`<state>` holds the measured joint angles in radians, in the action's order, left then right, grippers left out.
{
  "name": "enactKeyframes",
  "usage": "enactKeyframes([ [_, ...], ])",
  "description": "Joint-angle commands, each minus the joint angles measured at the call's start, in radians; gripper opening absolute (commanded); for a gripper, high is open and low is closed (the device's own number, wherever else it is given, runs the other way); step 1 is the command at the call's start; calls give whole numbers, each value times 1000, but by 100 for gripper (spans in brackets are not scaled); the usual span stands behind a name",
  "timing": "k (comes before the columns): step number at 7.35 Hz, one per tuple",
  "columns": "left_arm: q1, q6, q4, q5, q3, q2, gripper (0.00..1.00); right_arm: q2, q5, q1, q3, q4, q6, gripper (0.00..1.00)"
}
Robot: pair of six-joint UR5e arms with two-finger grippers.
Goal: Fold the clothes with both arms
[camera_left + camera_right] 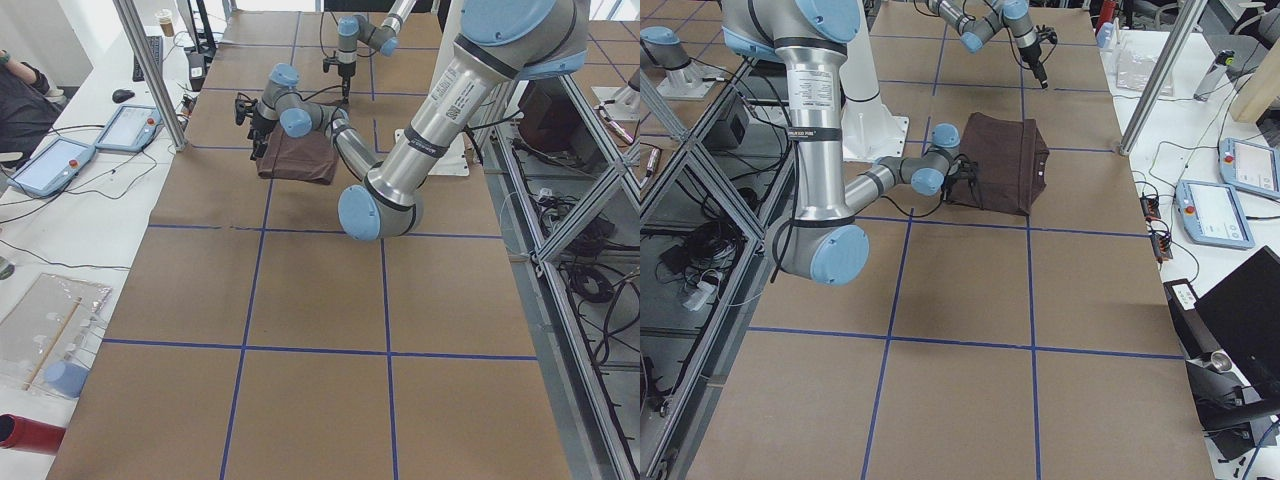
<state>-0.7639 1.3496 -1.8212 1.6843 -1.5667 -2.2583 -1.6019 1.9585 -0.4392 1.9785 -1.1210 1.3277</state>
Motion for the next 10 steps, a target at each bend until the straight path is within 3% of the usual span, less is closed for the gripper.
enactKeyframes([
  [1,29,37,34,0,-45,5,100,-208,-3,202,176,6,59,0],
  [2,46,60,36,0,-62,11,100,-204,2,253,186,9,91,56],
  [3,49,63,40,0,-71,11,100,-201,-10,272,198,10,102,100],
  [4,64,74,42,29,-81,28,100,-193,-32,264,215,10,102,100],
  [6,195,263,151,84,-217,94,100,-54,-52,100,207,10,104,100],
  [8,361,503,168,65,-222,103,92,43,-70,-66,206,10,101,100],
  [10,414,577,161,29,-165,91,82,89,-73,-87,195,10,100,100],
])
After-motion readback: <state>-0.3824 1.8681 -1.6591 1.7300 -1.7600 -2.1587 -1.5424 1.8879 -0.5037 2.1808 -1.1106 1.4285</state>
